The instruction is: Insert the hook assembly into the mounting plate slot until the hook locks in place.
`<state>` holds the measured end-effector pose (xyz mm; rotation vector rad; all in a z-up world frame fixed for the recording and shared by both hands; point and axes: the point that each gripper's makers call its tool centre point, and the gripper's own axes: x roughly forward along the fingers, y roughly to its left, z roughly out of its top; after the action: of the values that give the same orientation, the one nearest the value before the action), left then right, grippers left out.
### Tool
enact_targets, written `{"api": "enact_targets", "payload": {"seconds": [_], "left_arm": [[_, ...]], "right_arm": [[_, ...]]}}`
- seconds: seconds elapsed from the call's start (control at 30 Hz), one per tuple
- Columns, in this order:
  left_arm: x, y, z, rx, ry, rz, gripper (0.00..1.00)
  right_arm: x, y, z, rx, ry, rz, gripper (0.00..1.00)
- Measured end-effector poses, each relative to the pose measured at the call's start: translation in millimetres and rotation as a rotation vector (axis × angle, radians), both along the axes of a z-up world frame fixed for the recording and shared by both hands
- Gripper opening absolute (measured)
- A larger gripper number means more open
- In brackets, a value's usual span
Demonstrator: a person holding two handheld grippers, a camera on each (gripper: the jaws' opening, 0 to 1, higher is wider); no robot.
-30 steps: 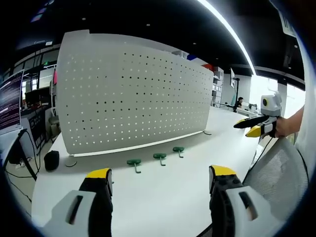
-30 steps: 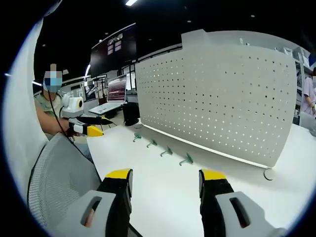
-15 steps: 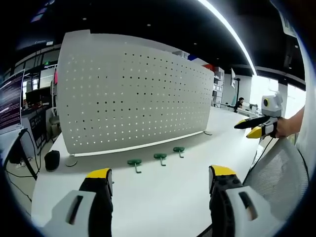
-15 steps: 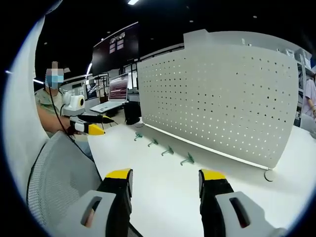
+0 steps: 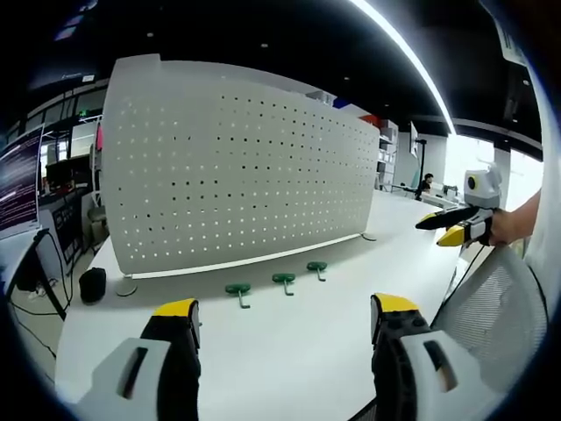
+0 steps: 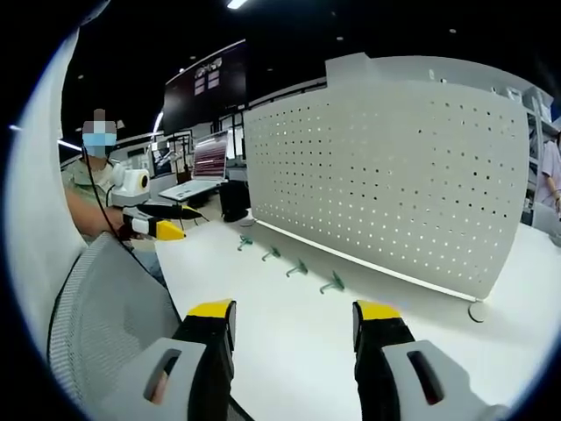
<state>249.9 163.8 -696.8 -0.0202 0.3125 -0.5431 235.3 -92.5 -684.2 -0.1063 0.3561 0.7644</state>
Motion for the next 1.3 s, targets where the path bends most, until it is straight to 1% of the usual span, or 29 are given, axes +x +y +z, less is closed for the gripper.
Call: {"api": "enact_targets", "payload": {"seconds": [0.67, 1.3], "left_arm": [[0.6, -0.3, -0.4, -0.004, 0.001, 0.006, 0.82], [-1.2, -2.7, -1.1, 0.013, 0.001, -0.01, 0.82]], "right_arm": [[1.0, -2.3, 1.0, 0.009, -0.002, -0.01, 0.52], [0.3, -2.8, 1.3, 0.013, -0.003, -0.015, 0.51]]}}
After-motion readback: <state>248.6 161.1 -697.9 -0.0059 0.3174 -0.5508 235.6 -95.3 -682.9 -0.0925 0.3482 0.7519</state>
